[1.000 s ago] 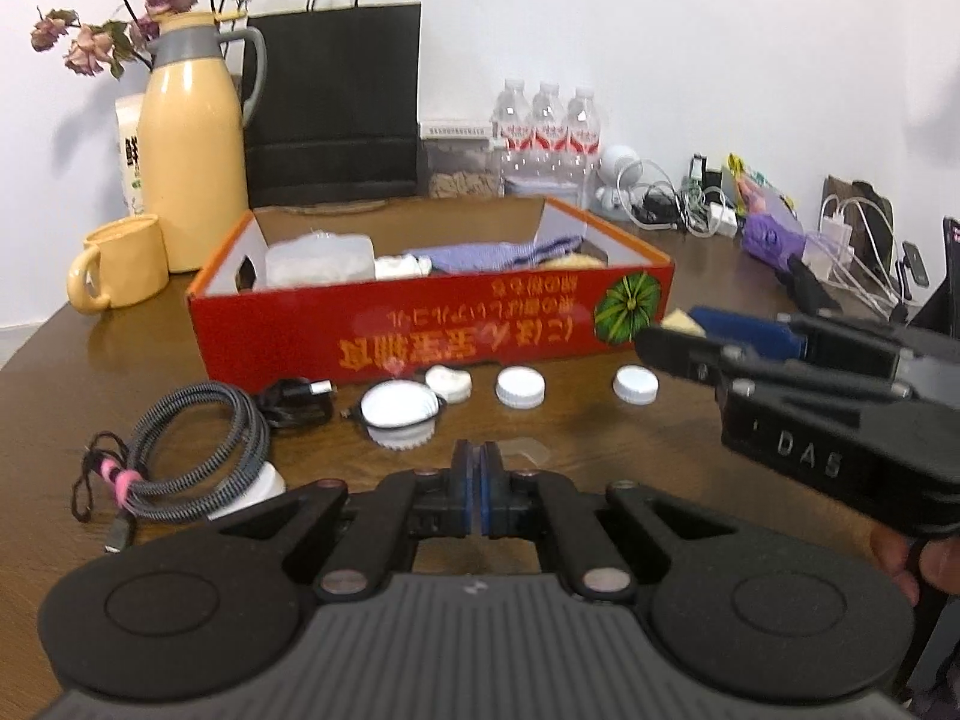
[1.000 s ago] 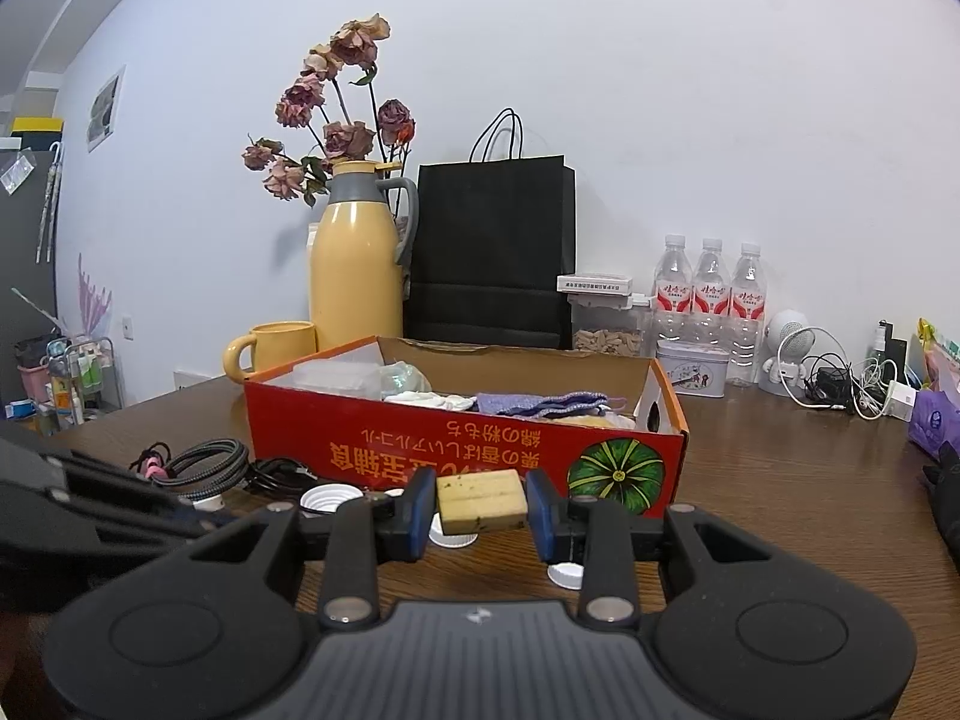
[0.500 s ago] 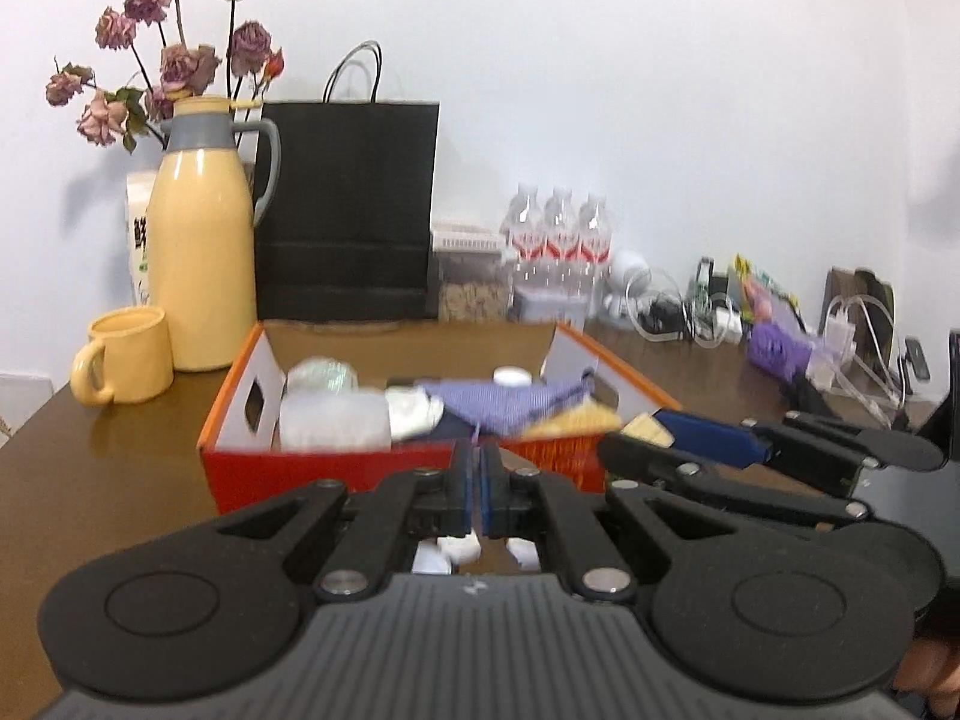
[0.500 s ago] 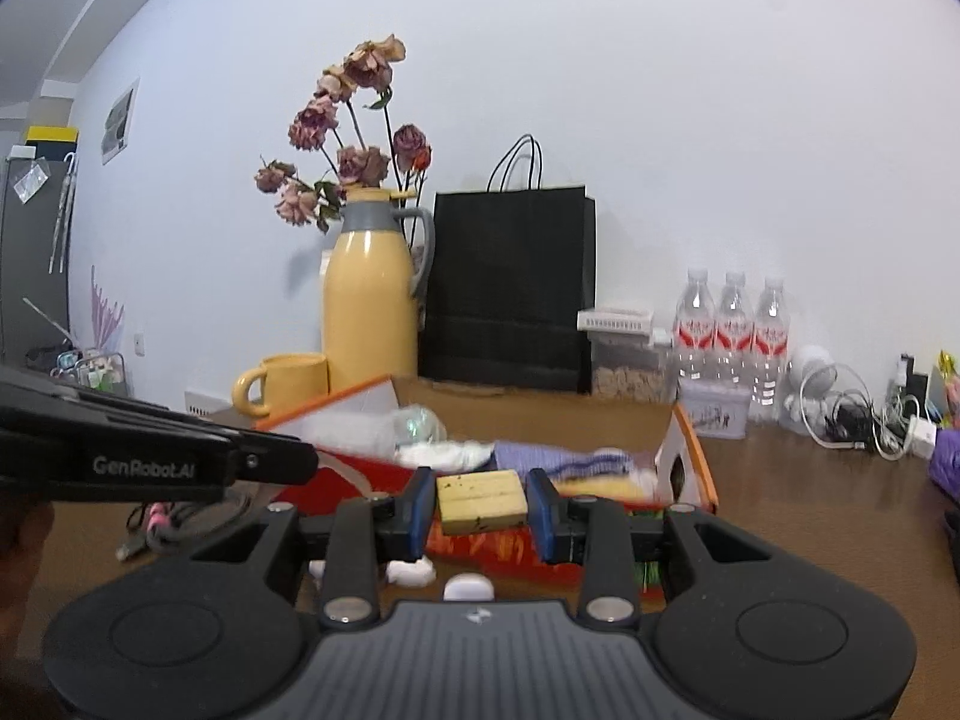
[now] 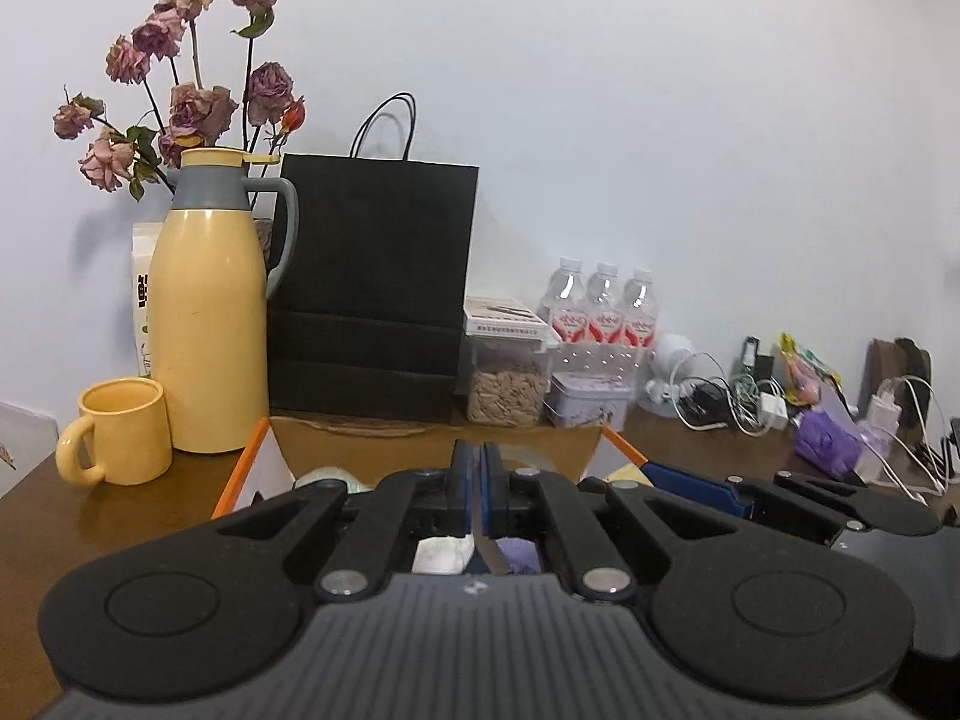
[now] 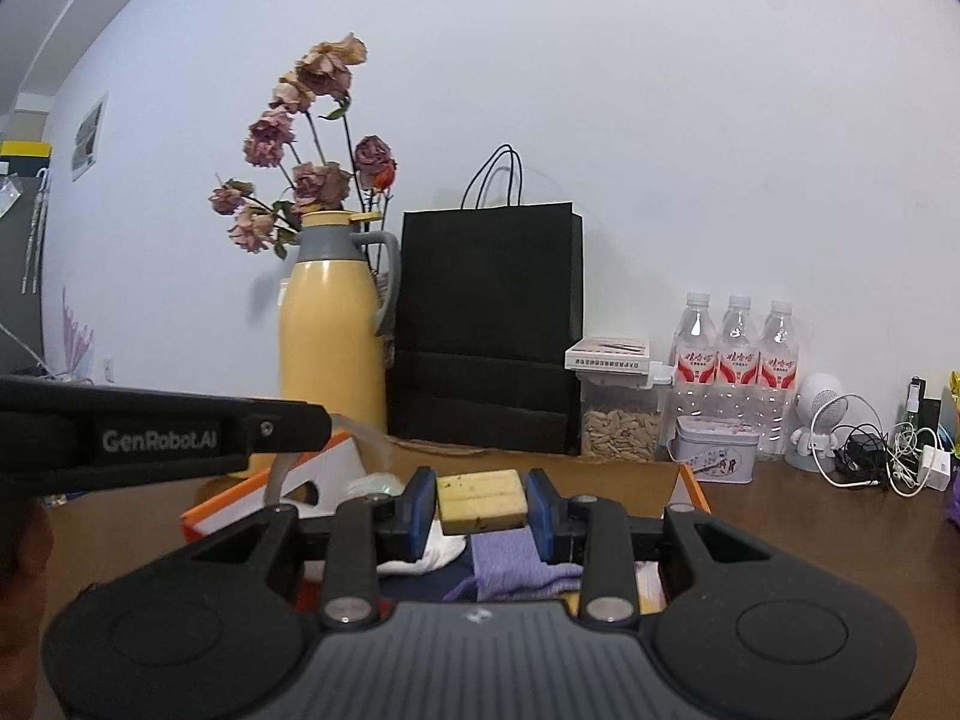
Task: Organize objects
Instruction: 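Carry the clear plastic piece and yellow block up over the box, then lower both held items into the box and open both tools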
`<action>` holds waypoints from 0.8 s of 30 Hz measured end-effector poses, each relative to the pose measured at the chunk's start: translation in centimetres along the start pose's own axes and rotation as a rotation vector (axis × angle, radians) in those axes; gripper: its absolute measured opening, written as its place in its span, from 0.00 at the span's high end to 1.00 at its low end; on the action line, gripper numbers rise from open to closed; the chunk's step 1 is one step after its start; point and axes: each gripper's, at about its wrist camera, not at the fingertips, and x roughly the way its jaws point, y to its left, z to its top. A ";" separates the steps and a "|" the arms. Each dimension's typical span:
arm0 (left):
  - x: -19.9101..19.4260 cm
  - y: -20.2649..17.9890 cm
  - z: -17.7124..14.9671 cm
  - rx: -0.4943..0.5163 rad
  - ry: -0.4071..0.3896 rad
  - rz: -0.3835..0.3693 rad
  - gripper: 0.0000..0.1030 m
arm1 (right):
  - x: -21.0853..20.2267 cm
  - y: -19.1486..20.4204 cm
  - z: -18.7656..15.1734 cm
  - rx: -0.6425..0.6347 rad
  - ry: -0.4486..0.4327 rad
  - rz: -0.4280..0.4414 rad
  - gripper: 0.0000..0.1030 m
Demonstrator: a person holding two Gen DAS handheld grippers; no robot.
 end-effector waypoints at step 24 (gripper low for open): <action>7.4 1.7 -0.7 -0.031 0.070 0.117 0.97 | 9.2 -1.7 -0.9 0.030 0.142 -0.060 0.70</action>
